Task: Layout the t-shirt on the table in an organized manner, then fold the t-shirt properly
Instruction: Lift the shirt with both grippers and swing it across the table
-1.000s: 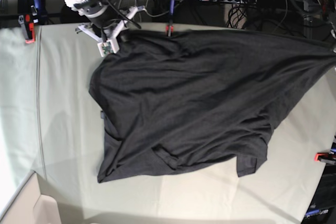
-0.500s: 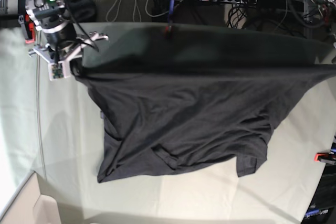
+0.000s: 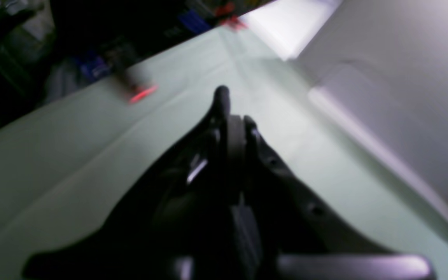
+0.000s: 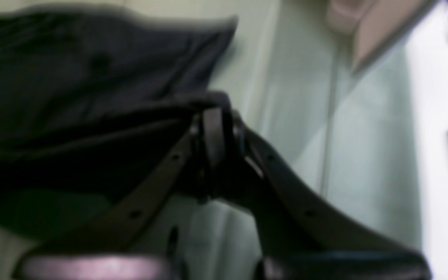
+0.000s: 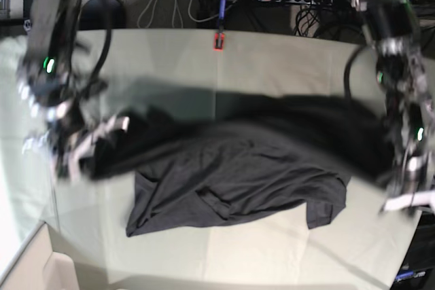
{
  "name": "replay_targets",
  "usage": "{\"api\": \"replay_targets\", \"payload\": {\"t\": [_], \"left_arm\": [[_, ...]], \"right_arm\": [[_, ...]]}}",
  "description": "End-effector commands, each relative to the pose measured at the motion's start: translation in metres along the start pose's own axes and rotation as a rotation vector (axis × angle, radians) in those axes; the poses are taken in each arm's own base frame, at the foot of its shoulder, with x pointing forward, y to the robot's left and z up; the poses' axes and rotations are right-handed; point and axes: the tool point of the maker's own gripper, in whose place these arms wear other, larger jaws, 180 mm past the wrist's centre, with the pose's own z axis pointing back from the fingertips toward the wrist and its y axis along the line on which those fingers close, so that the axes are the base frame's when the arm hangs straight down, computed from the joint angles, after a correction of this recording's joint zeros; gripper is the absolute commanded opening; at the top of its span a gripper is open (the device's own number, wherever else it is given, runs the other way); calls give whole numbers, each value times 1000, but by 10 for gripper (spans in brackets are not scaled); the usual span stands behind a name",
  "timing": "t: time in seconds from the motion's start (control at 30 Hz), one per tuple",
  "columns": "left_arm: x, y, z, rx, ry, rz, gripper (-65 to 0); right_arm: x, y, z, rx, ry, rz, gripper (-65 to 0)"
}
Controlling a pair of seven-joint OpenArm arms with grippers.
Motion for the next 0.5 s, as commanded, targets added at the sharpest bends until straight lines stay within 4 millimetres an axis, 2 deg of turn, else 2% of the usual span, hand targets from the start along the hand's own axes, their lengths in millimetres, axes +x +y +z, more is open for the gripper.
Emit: {"api": "replay_targets", "payload": {"t": [0.0,0.13,0.23,0.37,0.47], "left_arm": [[32,-19,-11,-26,-87,-22,-650],[80,-83,-47,-100,-171,-92,-650],[127,-127,-68,-137,-242,-125,-650],[200,-182,-83,-189,-330,-124,-650],[257,-216,-80,-227,-404,-109,-650]], "right_arm": [[32,-15,-7,-30,-74,16,-650],[102,-67,-39,-119,-123,46,-650],[163,-108,-49,-184,-203,49,-650],[249,-159,-42,-264,-327,38,-650],[303,-190,-26,-309,-407,18,-650]]}}
